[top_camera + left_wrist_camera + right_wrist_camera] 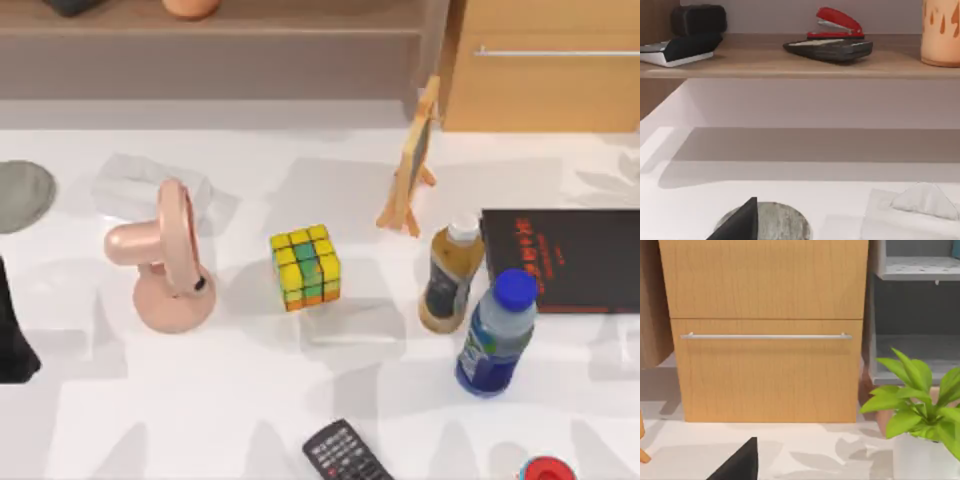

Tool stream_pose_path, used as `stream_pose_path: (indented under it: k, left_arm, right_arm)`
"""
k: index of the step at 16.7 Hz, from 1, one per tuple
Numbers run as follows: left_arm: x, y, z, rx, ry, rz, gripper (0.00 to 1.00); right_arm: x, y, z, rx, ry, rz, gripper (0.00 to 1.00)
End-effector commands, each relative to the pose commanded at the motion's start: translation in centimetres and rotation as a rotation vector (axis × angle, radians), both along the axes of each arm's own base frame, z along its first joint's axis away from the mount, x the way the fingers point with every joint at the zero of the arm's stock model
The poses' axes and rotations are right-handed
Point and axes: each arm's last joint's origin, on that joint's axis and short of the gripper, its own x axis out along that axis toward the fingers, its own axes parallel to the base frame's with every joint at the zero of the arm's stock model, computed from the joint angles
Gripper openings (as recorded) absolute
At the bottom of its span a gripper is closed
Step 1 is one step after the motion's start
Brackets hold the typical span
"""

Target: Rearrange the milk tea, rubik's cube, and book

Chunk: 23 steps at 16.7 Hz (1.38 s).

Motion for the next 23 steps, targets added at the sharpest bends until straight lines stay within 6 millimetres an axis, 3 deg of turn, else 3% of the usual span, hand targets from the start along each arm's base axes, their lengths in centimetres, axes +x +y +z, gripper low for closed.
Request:
stream_pose_path:
  k: [4, 7, 10, 13, 15, 19, 23]
  left_arm:
    - [0.0, 0.0, 1.0, -0.002, -0.021, 0.004, 1.00]
    - [0.4, -0.2, 4.4, -0.009, -0.083, 0.016, 1.00]
    - [2.2, -0.6, 8.7, -0.020, -0.130, 0.028, 1.00]
    - [6.6, -1.7, 12.0, -0.027, -0.119, 0.029, 1.00]
    - [11.0, -3.1, 12.6, -0.024, -0.075, 0.024, 1.00]
    - [19.8, -7.2, 10.3, -0.007, 0.012, 0.004, 1.00]
    - [25.4, -11.2, 7.1, -0.003, 0.023, -0.016, 1.00]
  right_arm:
    - [0.0, 0.0, 0.0, 0.000, 0.000, 0.000, 1.00]
    - [0.0, 0.0, 0.0, 0.000, 0.000, 0.000, 1.00]
    - [0.0, 0.0, 0.0, 0.000, 0.000, 0.000, 1.00]
    - [0.0, 0.0, 0.0, 0.000, 0.000, 0.000, 1.00]
    - [0.0, 0.0, 0.0, 0.000, 0.000, 0.000, 1.00]
    - [0.0, 0.0, 0.0, 0.000, 0.000, 0.000, 1.00]
    - [0.0, 0.0, 0.0, 0.000, 0.000, 0.000, 1.00]
